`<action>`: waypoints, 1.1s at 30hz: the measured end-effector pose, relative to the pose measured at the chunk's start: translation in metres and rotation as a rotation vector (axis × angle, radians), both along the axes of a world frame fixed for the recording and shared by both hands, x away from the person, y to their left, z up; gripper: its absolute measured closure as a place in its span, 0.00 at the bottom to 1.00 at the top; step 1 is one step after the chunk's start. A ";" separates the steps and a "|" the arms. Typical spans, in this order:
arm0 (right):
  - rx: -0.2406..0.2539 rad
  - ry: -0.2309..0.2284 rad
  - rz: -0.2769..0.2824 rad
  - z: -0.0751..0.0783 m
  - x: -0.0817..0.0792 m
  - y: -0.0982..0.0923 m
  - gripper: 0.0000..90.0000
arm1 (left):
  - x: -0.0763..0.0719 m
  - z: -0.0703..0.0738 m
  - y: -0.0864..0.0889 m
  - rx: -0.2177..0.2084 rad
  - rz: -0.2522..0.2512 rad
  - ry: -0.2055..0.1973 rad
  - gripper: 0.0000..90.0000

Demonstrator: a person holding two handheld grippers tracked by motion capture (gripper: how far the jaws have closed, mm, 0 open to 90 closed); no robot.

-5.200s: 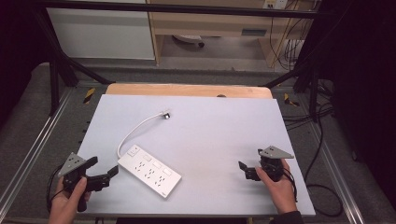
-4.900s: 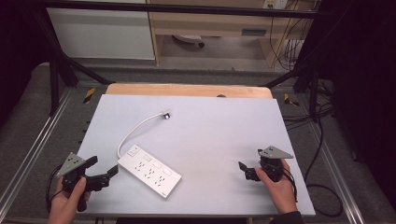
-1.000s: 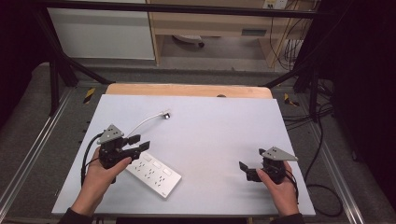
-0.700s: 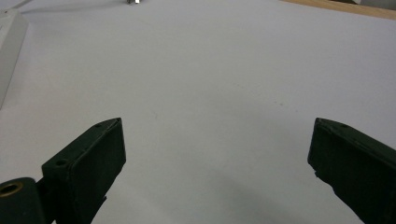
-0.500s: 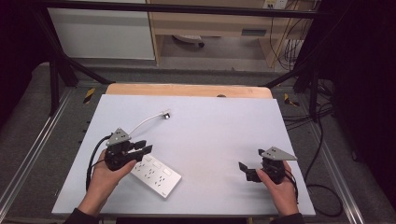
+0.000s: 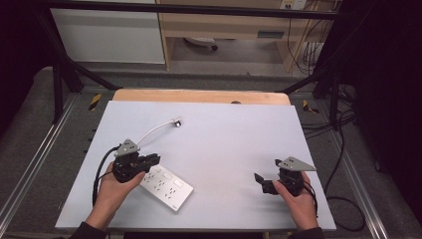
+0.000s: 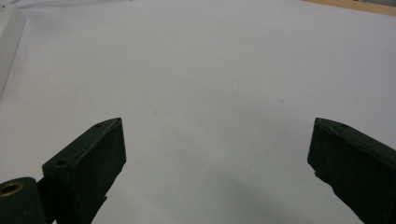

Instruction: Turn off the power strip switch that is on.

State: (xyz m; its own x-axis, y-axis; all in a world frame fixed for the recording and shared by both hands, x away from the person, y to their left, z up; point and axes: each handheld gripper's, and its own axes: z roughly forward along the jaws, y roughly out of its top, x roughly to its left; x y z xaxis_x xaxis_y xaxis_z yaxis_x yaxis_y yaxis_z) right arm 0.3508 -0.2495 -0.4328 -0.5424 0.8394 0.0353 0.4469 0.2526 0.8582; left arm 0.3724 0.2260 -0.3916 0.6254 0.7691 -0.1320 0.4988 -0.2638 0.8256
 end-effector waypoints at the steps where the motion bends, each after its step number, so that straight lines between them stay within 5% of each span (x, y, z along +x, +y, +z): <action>1: 0.000 0.001 0.000 0.000 0.000 0.000 0.05 | 0.000 -0.001 0.000 0.001 -0.002 0.001 0.91; 13: -0.003 0.001 0.001 0.000 0.000 0.000 0.05 | 0.003 -0.008 0.003 -0.003 -0.010 0.041 1.00; 33: -0.007 0.003 0.001 -0.001 0.001 0.000 0.06 | 0.007 -0.023 0.002 0.057 -0.023 0.102 1.00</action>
State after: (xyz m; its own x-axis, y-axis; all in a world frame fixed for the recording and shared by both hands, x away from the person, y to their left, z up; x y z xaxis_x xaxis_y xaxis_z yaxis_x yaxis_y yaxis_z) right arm 0.3514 -0.2495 -0.4335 -0.5432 0.8391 0.0311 0.4493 0.2592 0.8550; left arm 0.3798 0.2279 -0.4146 0.6287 0.7626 -0.1526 0.5729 -0.3214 0.7540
